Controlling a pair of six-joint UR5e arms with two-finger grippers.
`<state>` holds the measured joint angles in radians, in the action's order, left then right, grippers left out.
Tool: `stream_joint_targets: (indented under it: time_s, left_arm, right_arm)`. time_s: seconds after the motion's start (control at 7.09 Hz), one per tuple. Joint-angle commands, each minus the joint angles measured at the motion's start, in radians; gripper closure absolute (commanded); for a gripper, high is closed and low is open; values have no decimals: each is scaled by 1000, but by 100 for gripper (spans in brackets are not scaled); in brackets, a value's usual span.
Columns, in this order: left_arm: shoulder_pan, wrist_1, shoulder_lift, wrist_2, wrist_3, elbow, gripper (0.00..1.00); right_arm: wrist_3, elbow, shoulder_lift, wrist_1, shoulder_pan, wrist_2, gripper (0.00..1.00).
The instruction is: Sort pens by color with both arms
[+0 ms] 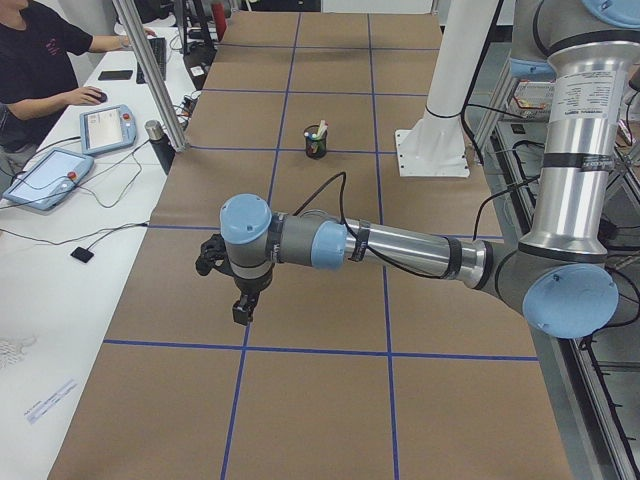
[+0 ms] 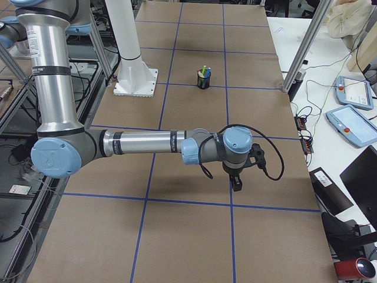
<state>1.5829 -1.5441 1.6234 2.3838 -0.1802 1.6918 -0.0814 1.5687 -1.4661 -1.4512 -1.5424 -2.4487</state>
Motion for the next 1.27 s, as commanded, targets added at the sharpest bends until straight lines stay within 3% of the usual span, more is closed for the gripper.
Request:
stream_joint_targets:
  time_s: [0.0, 0.28, 0.56, 1.13]
  left_arm:
    - [-1, -1, -8, 0, -1, -1, 0]
    - [-1, -1, -10, 0, 1, 0, 0]
    - [0, 1, -11, 2, 2, 0, 0]
    - [-1, 2, -10, 2, 4, -3, 0]
  right_arm:
    - [75, 51, 78, -14, 115, 2, 1]
    - [309, 57, 243, -79, 276, 86, 1]
    - [313, 57, 395, -222, 347, 94, 2]
    - [412, 48, 597, -276, 536, 135, 2]
